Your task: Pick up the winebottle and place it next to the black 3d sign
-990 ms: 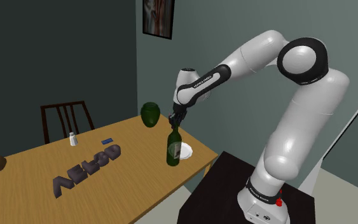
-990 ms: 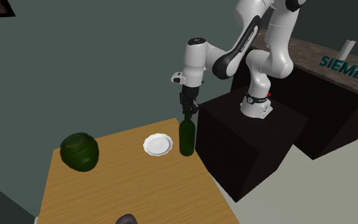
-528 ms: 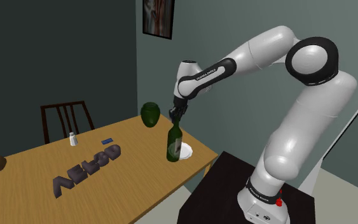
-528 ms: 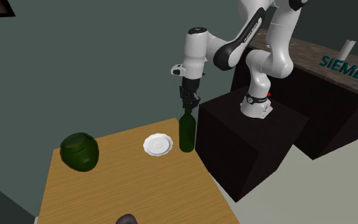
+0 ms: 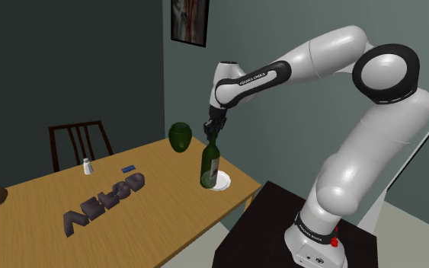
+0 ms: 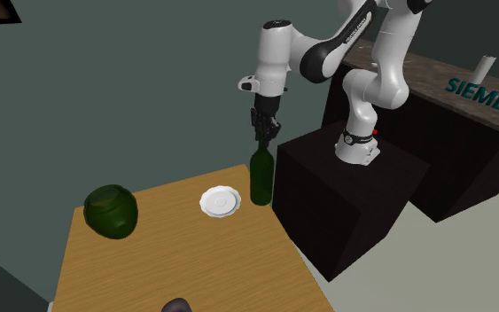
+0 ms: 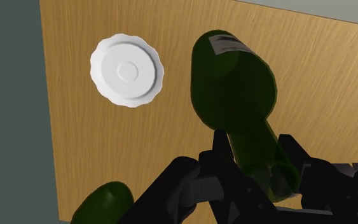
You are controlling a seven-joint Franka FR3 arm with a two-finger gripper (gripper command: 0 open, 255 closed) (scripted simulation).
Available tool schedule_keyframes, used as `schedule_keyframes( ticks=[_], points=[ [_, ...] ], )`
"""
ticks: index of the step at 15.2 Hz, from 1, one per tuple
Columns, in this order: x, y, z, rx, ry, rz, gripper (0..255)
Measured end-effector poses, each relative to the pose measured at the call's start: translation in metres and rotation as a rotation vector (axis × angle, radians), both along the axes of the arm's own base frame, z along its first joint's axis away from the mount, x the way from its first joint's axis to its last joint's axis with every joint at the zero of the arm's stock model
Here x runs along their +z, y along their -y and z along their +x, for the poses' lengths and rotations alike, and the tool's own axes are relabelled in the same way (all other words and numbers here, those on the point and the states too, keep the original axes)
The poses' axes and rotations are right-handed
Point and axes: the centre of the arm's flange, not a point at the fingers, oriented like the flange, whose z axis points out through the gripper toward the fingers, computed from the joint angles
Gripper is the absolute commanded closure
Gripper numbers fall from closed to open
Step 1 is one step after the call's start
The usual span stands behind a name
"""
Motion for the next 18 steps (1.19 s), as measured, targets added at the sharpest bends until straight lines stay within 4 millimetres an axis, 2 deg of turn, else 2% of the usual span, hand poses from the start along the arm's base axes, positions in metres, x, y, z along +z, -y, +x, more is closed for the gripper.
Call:
schedule_keyframes(
  ticks=[18],
  points=[
    [0.094, 0.0, 0.002, 0.0, 0.0, 0.0, 255]
  ],
)
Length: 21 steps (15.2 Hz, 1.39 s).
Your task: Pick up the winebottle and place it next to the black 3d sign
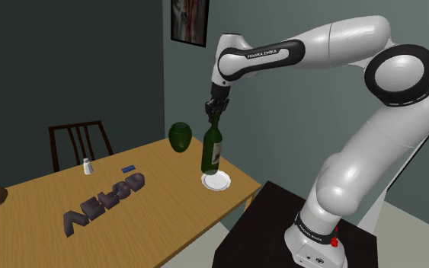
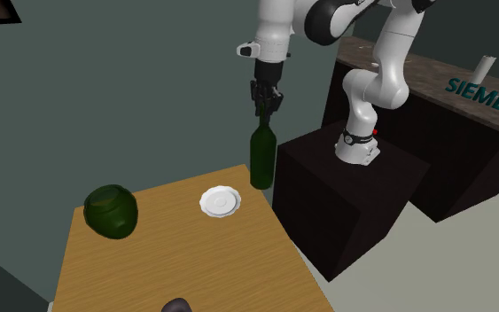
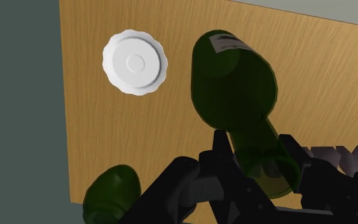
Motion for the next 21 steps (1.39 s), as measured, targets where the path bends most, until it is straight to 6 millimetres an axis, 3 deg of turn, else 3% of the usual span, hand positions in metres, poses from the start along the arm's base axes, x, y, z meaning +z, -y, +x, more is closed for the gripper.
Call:
schedule_keyframes(
  ticks=[18, 21],
  points=[
    [0.097, 0.0, 0.0, 0.0, 0.0, 0.0, 255],
    [0.087, -0.02, 0.011, 0.0, -0.001, 0.0, 255]
  ],
)
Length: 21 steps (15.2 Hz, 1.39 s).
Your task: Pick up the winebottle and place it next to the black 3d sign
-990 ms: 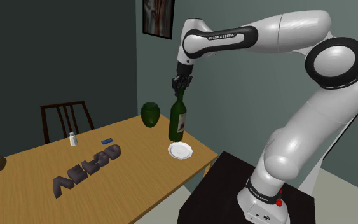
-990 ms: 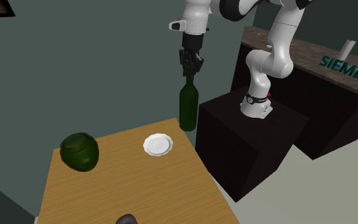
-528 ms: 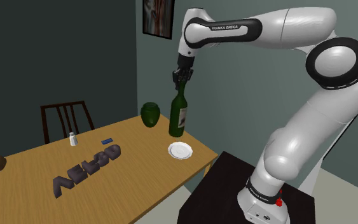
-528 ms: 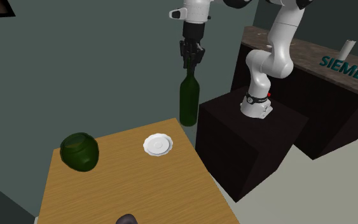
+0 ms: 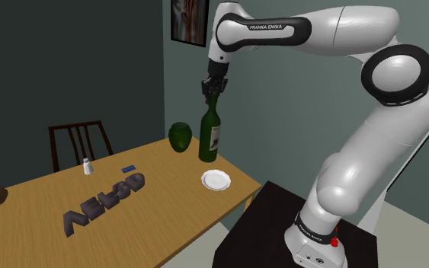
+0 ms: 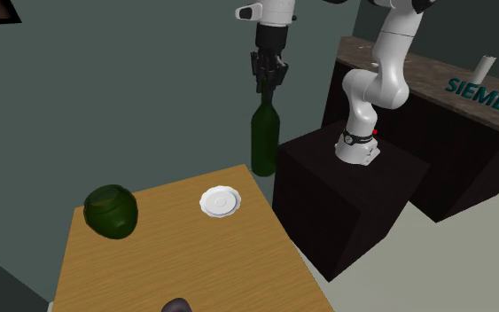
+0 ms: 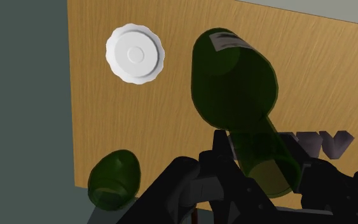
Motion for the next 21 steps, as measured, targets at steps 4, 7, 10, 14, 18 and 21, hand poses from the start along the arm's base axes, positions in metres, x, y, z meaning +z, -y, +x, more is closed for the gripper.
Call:
schedule_keyframes(
  ticks=[4, 7, 10, 14, 18, 21],
  points=[
    [-0.026, -0.039, 0.02, 0.0, -0.001, 0.0, 255],
    [-0.046, -0.069, 0.035, 0.0, 0.0, 0.0, 255],
    [-0.068, -0.098, 0.051, 0.0, -0.001, 0.0, 255],
    [-0.095, -0.134, 0.073, 0.0, 0.0, -0.001, 255],
    [-0.124, -0.179, 0.094, 0.0, -0.001, 0.0, 255],
    [-0.147, -0.207, 0.11, 0.0, -0.001, 0.0, 255]
  ],
)
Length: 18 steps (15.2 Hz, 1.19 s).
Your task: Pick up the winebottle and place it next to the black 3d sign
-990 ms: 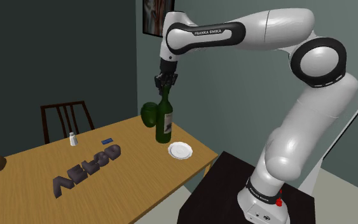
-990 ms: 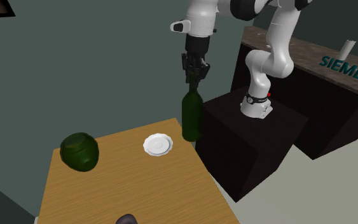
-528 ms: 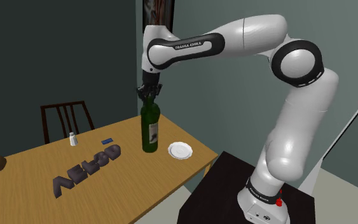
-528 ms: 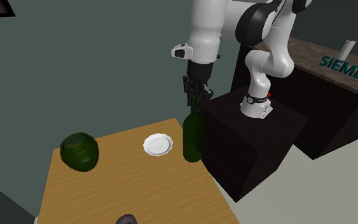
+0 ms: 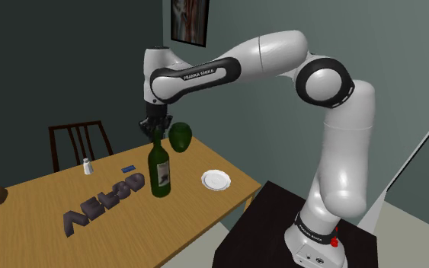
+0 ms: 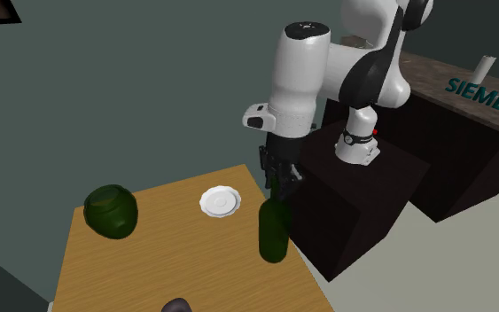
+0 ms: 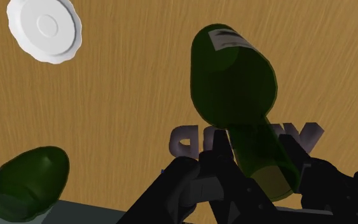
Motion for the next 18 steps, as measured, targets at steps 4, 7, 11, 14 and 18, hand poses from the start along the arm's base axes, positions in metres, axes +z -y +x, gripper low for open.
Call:
schedule_keyframes(
  ticks=[4, 7, 11, 14, 18],
  points=[
    [-0.027, -0.038, 0.019, 0.0, 0.0, 0.0, 255],
    [-0.047, -0.07, 0.036, 0.0, 0.0, 0.0, 255],
    [-0.072, -0.105, 0.06, 0.0, 0.001, 0.0, 255],
    [-0.097, -0.139, 0.075, 0.001, 0.001, 0.0, 255],
    [-0.119, -0.154, 0.082, 0.0, 0.0, 0.0, 255]
  ],
)
